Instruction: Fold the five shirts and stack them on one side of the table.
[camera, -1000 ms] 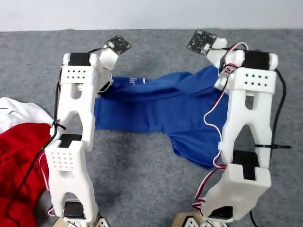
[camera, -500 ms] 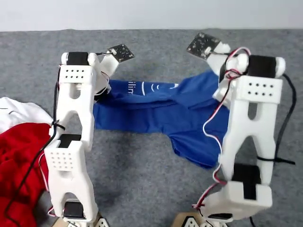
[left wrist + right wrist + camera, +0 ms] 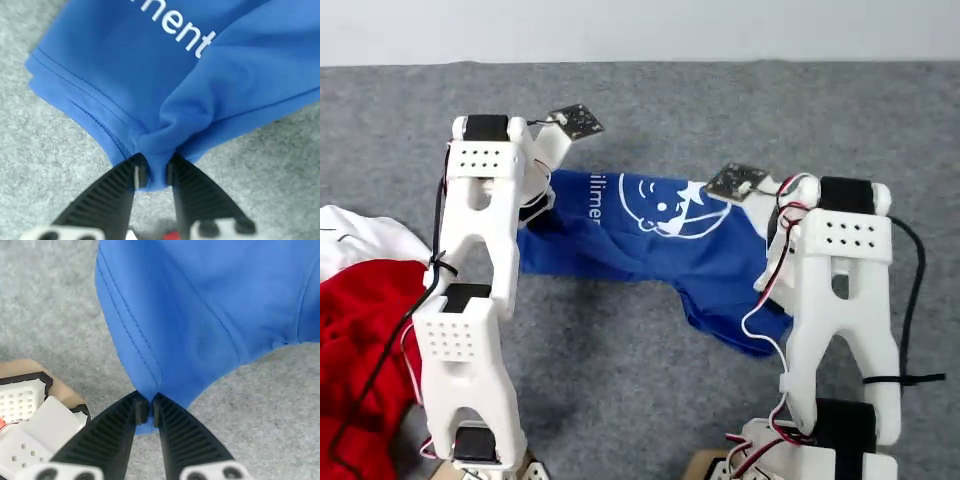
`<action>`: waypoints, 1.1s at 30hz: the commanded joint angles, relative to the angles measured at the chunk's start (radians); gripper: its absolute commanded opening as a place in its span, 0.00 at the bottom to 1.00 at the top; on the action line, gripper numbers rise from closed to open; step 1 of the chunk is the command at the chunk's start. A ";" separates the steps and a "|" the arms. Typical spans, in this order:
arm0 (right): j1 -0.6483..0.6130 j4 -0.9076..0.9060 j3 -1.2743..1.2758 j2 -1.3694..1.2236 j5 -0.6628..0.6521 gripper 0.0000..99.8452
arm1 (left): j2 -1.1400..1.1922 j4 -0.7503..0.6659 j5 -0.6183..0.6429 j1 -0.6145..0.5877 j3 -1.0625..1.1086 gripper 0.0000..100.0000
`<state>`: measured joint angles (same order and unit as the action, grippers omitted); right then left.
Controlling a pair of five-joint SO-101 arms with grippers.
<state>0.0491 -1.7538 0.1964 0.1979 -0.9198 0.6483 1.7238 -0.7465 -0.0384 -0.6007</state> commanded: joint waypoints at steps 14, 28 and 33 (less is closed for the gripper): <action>0.002 -0.042 -0.006 0.048 0.058 0.16 | -0.017 0.026 -0.009 -0.011 0.004 0.17; 0.024 0.159 -0.074 0.114 0.230 0.21 | -0.173 -0.087 0.080 -0.012 -0.016 0.21; 0.041 0.372 -0.072 -0.021 0.290 0.06 | -0.106 -0.284 0.296 -0.006 -0.012 0.16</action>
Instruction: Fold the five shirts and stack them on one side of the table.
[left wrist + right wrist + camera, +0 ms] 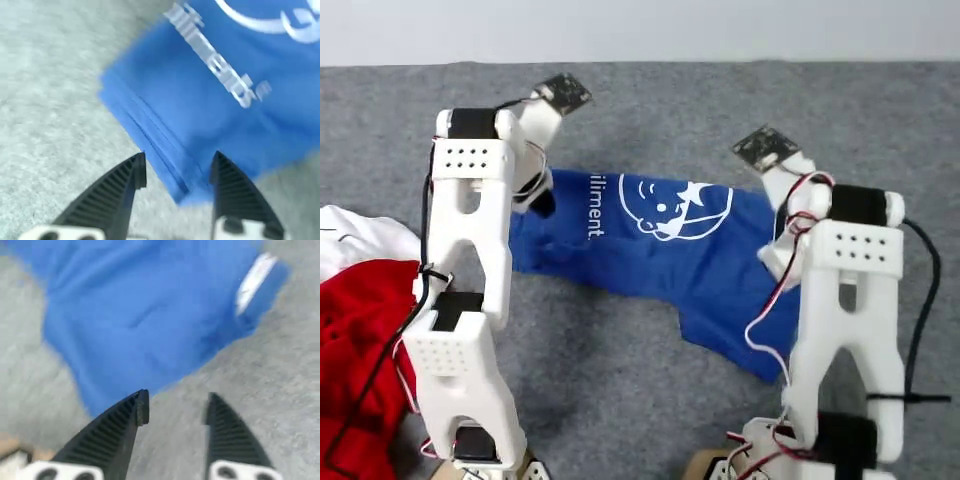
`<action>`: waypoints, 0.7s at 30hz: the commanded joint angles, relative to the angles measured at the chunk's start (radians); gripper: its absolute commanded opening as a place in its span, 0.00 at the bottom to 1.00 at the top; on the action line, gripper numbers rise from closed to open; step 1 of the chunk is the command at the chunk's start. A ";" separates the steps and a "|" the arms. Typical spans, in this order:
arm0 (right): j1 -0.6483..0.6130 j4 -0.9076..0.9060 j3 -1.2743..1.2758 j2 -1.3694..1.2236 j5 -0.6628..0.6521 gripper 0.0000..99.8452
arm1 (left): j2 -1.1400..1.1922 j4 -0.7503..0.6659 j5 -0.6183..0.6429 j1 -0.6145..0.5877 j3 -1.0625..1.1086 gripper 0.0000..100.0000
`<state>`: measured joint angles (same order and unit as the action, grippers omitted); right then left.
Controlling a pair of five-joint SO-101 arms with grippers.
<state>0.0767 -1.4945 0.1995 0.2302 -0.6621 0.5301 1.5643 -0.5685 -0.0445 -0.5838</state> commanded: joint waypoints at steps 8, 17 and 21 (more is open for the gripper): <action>0.015 0.387 -0.077 -0.329 0.068 0.01 | 0.252 -0.330 0.172 0.035 -0.036 0.01; 0.076 0.461 -0.396 -0.642 0.066 0.01 | 0.348 -0.402 0.172 0.032 -0.166 0.01; 0.096 0.456 -0.592 -0.766 0.066 0.01 | 0.407 -0.457 0.172 0.032 -0.269 0.01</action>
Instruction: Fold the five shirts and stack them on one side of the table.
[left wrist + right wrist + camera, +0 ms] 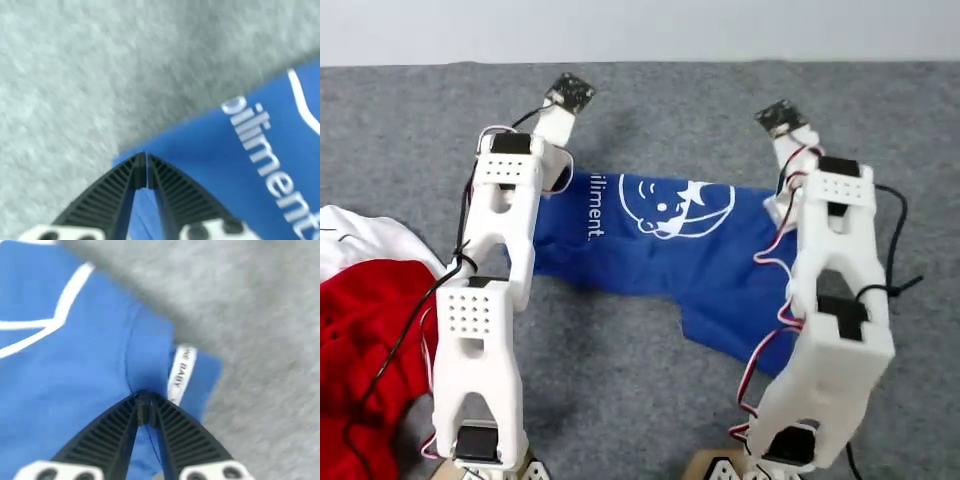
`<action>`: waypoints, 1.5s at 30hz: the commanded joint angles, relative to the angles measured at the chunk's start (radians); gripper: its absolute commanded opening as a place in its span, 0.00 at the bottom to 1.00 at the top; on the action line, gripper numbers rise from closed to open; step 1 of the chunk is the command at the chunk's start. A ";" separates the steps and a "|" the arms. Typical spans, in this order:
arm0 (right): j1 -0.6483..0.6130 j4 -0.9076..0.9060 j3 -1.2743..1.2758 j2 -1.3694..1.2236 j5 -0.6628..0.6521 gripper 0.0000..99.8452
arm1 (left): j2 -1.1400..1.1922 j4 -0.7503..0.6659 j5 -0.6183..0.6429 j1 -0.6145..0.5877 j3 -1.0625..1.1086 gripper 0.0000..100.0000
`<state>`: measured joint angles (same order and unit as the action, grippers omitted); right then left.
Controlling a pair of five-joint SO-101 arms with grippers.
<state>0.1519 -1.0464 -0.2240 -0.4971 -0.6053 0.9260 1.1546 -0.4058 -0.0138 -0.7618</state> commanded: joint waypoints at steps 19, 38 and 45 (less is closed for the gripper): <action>-0.113 -0.549 -0.407 -0.045 0.009 0.01 | 0.075 0.591 -0.044 0.011 -0.496 0.01; -0.087 -0.189 -0.411 -0.231 0.008 0.01 | 0.299 0.195 -0.133 0.028 -0.625 0.01; -0.088 -0.226 -0.411 -0.197 0.008 0.01 | 0.305 0.245 -0.133 0.028 -0.739 0.01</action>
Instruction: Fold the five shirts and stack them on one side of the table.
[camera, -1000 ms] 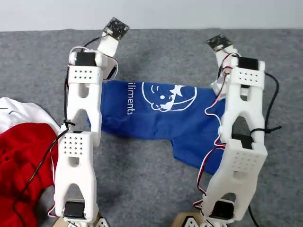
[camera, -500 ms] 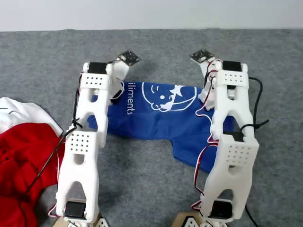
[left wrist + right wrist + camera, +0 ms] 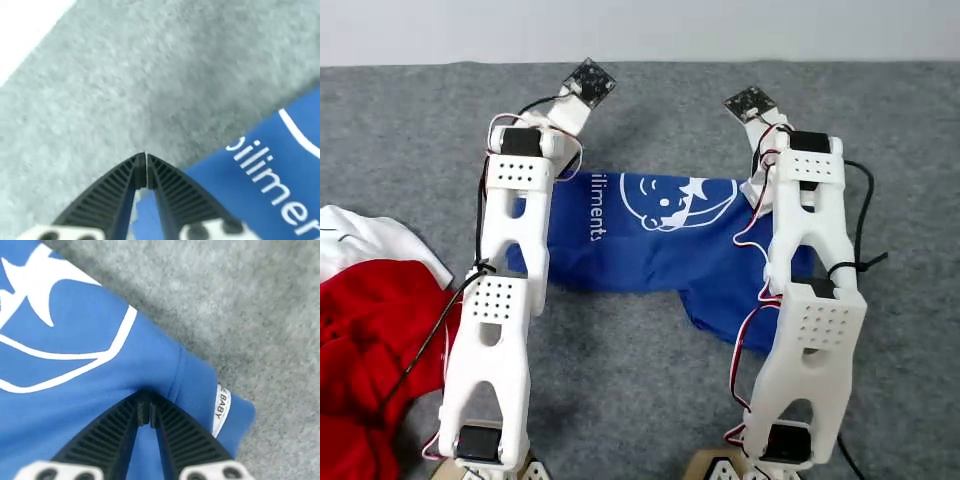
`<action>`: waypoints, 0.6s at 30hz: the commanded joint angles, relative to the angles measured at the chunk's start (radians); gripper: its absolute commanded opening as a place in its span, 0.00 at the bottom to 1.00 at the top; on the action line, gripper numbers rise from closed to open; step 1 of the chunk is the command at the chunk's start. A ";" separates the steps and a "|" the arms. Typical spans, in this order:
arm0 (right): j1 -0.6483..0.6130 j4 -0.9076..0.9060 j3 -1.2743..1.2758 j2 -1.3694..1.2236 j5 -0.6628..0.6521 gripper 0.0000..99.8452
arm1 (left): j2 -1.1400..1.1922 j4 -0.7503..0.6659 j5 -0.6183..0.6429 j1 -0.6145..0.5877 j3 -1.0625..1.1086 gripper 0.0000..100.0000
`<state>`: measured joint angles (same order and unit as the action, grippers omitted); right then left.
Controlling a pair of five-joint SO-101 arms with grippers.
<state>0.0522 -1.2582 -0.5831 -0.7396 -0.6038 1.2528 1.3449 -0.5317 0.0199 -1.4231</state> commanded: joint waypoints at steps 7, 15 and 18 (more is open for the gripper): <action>0.004 -0.145 -0.052 0.142 0.006 0.01 | -0.020 0.414 0.015 -0.006 -0.197 0.01; 0.008 -0.288 -0.052 0.211 0.008 0.01 | 0.008 0.405 0.003 -0.040 0.025 0.01; 0.010 -0.317 -0.052 0.234 0.008 0.01 | 0.015 0.362 0.006 -0.040 0.031 0.01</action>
<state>0.0537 -1.5497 -0.5846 -0.5907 -0.6038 1.2850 1.7254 -0.5194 -0.0123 -1.3878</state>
